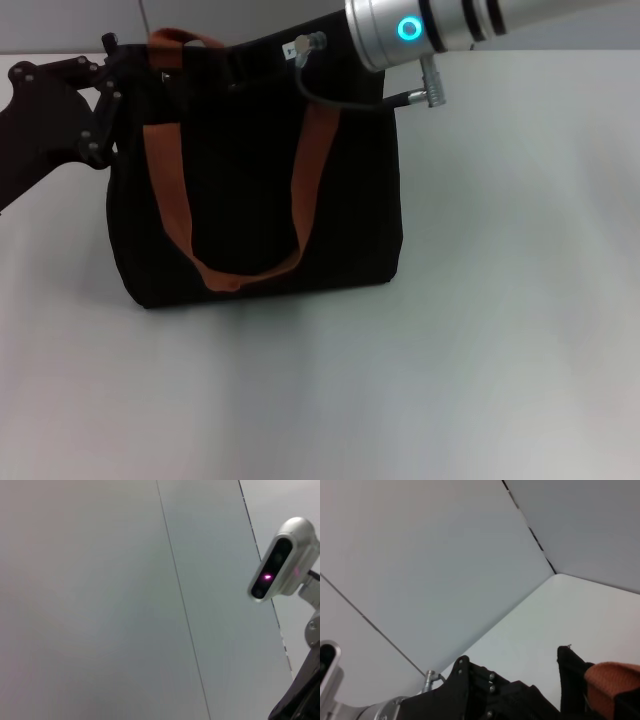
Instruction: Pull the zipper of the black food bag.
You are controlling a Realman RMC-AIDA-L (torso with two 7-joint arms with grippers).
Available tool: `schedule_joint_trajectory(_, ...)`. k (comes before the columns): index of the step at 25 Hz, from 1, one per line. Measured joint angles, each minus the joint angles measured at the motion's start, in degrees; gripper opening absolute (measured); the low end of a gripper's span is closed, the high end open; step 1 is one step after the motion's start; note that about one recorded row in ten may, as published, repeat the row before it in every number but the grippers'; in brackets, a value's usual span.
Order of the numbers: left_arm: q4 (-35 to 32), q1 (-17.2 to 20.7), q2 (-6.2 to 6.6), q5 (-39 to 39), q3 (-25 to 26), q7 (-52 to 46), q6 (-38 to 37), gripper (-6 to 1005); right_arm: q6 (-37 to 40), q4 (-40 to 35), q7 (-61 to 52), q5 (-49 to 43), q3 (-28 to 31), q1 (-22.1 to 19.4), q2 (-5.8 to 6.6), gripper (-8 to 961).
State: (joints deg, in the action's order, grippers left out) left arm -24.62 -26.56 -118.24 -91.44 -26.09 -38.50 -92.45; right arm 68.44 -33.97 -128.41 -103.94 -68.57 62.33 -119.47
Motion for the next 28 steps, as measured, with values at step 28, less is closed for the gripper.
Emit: schedule_joint_trajectory(28,0.0,-0.1,0.01,-0.1,0.4,-0.6,-1.8,86,-0.5,-1.0,0.0,0.3,-1.5,-0.4,-0.29,347)
